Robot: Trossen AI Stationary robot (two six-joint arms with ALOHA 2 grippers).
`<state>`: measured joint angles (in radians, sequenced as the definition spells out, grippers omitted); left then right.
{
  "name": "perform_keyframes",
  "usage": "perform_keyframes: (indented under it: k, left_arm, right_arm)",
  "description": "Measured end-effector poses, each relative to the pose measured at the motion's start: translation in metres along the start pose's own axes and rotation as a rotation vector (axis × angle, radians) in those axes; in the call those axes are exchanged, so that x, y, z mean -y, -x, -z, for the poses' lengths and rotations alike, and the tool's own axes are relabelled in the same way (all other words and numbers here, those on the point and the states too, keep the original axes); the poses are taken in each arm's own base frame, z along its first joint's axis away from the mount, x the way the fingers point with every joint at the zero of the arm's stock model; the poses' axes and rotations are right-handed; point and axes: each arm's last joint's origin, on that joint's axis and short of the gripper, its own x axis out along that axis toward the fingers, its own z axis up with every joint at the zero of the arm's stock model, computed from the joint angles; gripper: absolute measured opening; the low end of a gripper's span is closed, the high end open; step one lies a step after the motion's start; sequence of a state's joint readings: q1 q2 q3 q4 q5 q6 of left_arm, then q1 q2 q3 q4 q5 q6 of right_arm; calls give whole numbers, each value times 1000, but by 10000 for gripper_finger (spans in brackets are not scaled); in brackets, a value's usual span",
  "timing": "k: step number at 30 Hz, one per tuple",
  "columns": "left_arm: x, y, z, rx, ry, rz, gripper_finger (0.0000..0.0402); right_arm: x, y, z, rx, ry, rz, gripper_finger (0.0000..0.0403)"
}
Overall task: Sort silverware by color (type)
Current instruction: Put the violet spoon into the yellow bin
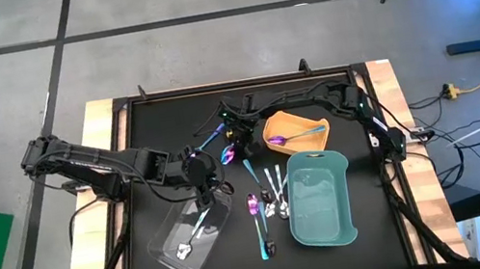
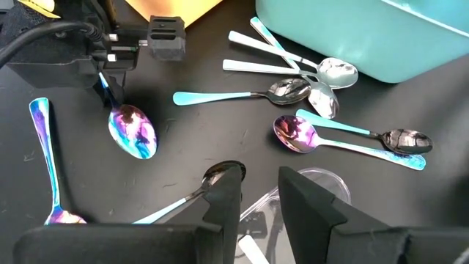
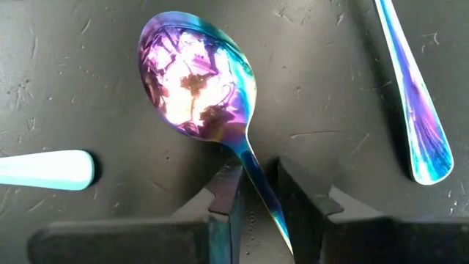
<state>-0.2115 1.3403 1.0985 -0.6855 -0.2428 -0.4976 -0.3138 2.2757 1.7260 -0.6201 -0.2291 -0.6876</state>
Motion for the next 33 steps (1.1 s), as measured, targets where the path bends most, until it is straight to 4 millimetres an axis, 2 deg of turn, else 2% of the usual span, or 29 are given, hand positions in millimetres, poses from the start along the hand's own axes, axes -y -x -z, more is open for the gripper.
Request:
perform_keyframes:
  k: [24, 27, 33]
  left_arm:
    - [0, 0, 0, 0, 0, -2, 87]
    - [0, 0, 0, 1, 0, -2, 87]
    - [0, 0, 0, 1, 0, -2, 87]
  right_arm:
    - [0, 0, 0, -2, -3, -1, 75]
    - [0, 0, 0, -3, -2, -2, 63]
    - [0, 0, 0, 1, 2, 3, 9]
